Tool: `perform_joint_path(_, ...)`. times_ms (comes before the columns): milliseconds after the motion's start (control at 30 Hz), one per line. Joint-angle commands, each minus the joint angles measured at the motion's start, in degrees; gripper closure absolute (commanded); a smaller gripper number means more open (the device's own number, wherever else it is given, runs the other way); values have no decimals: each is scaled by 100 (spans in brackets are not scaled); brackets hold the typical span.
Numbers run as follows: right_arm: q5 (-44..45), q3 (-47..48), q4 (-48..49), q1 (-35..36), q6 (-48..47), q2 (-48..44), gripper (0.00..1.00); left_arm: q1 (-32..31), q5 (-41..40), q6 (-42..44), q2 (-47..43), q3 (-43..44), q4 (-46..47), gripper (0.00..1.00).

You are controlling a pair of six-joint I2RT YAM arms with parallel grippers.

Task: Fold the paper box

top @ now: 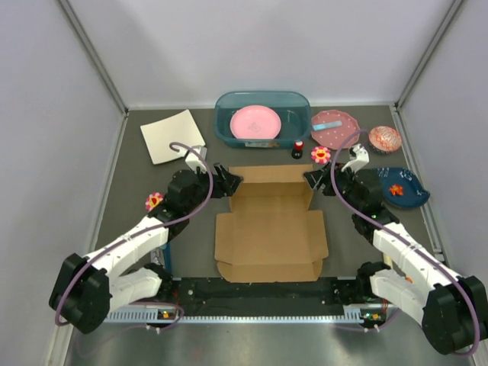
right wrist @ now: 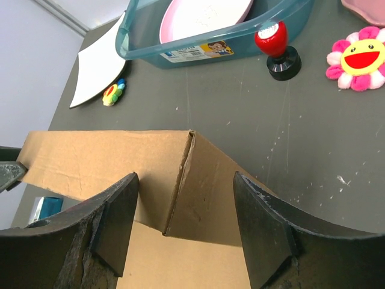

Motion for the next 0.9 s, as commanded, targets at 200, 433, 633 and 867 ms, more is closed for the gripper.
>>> perform_joint_path(200, 31, -174, -279, -10, -181, -98, 37, 182, 717, -228, 336, -237, 761, 43)
perform_joint_path(433, 128, 265, -701, -18, -94, -282, 28, 218, 743, -202, 495, -412, 884, 46)
perform_joint_path(633, -82, 810, -781, -18, -41, -177, 28, 244, 717, -149, 539, -386, 805, 45)
perform_joint_path(867, -30, 417, -474, -18, -41, 104, 35, 253, 690, -184, 644, -474, 840, 45)
